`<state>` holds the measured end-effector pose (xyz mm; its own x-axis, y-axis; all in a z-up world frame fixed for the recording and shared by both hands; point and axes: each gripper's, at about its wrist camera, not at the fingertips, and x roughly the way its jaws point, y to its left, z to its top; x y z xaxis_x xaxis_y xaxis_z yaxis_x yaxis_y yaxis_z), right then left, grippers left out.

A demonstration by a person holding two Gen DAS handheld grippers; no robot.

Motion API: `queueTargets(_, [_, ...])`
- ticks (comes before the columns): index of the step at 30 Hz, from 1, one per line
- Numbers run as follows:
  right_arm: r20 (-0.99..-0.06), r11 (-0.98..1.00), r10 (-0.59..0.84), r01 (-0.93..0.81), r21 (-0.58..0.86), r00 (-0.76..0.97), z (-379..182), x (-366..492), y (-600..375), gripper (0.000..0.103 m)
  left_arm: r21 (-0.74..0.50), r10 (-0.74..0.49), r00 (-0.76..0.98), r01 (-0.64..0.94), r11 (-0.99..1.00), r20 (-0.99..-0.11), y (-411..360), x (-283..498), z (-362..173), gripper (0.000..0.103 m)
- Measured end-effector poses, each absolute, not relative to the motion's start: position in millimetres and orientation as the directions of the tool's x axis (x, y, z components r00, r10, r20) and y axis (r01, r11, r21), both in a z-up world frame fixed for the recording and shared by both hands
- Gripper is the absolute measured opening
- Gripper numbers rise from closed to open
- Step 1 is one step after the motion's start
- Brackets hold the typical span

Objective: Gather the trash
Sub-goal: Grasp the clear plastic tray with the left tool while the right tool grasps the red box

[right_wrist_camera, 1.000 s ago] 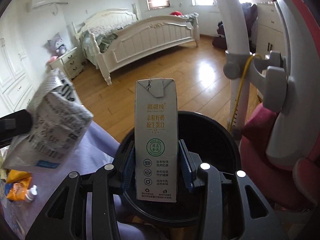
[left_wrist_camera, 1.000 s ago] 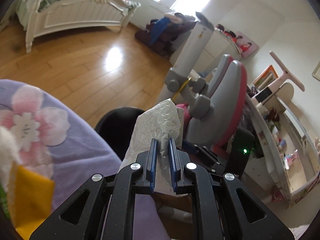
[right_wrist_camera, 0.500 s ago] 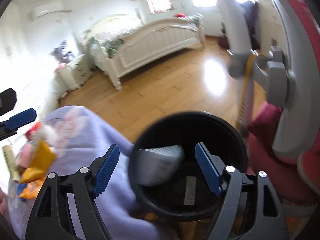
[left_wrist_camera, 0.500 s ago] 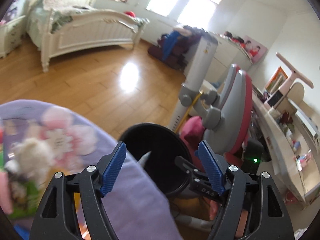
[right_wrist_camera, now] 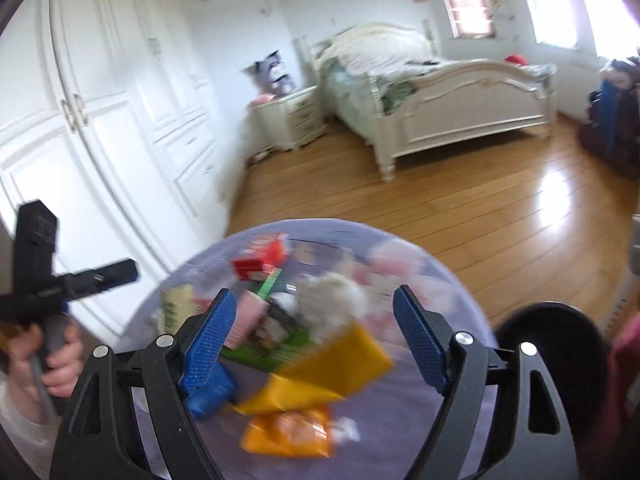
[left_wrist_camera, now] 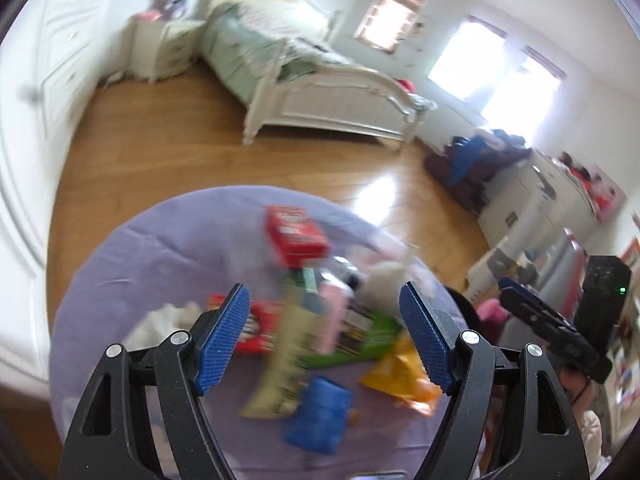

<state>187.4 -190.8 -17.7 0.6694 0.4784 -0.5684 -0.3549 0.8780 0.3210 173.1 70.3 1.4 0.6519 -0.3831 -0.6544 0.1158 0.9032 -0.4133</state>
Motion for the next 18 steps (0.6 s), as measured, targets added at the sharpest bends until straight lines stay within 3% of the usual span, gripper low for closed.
queueTargets(6, [-0.623, 0.850, 0.526, -0.368, 0.377, 0.578, -30, 250, -121, 0.080, -0.374, -0.379, 0.539, 0.124, 0.919, -0.752, 64, 248, -34, 0.077])
queueTargets(8, [-0.642, 0.850, 0.527, -0.353, 0.391, 0.557, -39, 267, -111, 0.080, -0.325, -0.319, 0.518, 0.081, 0.942, -0.794, 61, 268, -50, 0.071])
queueTargets(15, [-0.716, 0.868, 0.484, -0.379, 0.321, 0.502, -67, 307, -70, 0.080, -0.426, -0.367, 0.513, 0.004, 0.905, -0.776, 100, 288, -81, 0.039])
queueTargets(18, [-0.752, 0.863, 0.472, -0.414, 0.289, 0.460, -83, 317, -46, 0.080, -0.466, -0.383, 0.522, -0.033, 0.884, -0.762, 112, 288, -94, 0.038])
